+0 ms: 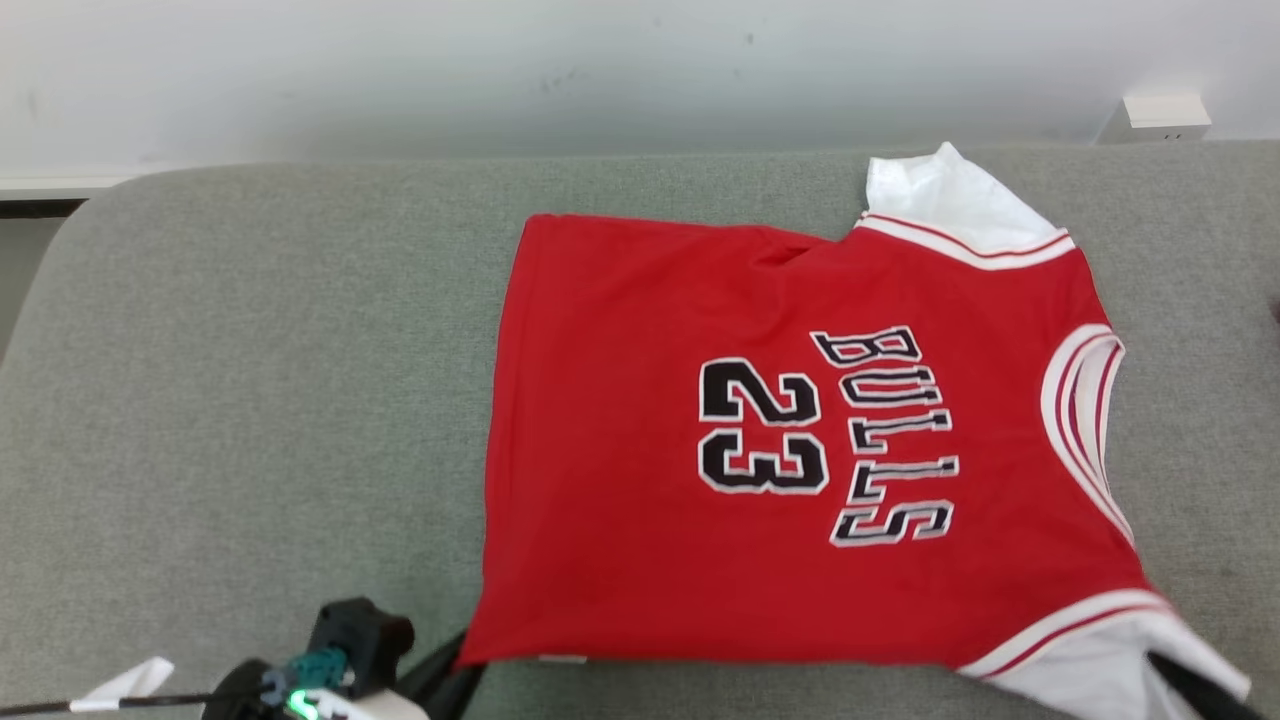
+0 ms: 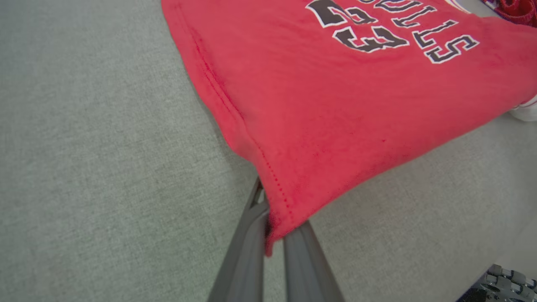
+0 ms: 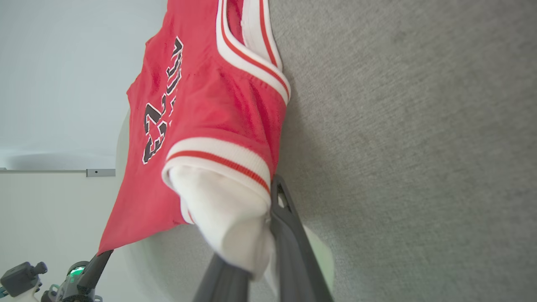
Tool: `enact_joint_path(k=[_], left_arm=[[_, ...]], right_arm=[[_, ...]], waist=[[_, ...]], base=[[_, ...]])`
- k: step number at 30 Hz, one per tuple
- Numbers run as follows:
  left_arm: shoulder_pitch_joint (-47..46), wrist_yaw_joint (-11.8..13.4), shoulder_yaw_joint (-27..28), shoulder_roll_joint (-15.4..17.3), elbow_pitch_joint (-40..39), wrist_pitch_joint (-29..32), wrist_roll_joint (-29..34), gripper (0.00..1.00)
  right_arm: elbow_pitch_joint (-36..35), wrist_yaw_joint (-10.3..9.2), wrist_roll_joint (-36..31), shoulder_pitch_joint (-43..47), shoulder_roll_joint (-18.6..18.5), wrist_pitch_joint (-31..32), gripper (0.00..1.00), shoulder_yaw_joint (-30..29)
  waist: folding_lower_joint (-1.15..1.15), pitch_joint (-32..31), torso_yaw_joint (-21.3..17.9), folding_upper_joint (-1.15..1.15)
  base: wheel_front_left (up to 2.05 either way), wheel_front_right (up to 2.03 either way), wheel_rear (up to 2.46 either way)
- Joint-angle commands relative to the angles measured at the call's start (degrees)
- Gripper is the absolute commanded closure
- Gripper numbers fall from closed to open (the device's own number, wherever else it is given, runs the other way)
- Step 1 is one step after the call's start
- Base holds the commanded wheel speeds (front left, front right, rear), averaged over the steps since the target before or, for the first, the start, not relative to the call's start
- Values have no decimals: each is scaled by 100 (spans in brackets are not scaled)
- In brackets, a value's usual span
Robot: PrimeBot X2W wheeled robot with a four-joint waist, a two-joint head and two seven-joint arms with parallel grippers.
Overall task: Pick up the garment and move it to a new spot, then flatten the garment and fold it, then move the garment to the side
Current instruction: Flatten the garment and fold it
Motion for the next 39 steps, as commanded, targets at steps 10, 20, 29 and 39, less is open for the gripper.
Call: enact_joint_path(k=[10, 20, 29, 39], left_arm=[[-37, -174, -53, 586, -1014, 1256, -444, 100], [-1455, -884, -16, 926, -886, 2649, -1176, 100], [-2565, -1136, -141, 699, -103, 3333, -1723, 100], [-3318, -1230, -389, 553, 587, 3659, -1952, 100]], right_arm=[[-564, -13, -525, 405, -14, -15, 100, 637], [-781, -13, -1712, -1007, -10, 1540, 100, 610], [-702, -13, -2363, -2148, -11, 2336, 100, 524], [-384, -13, -2789, -2772, -11, 2610, 100, 366]], waist=[[2, 124, -39, 0], [2, 618, -29, 0], [2, 1050, 119, 0], [2, 1207, 128, 0]], base=[[0, 0, 0], [0, 0, 0], [0, 0, 0], [0, 0, 0]])
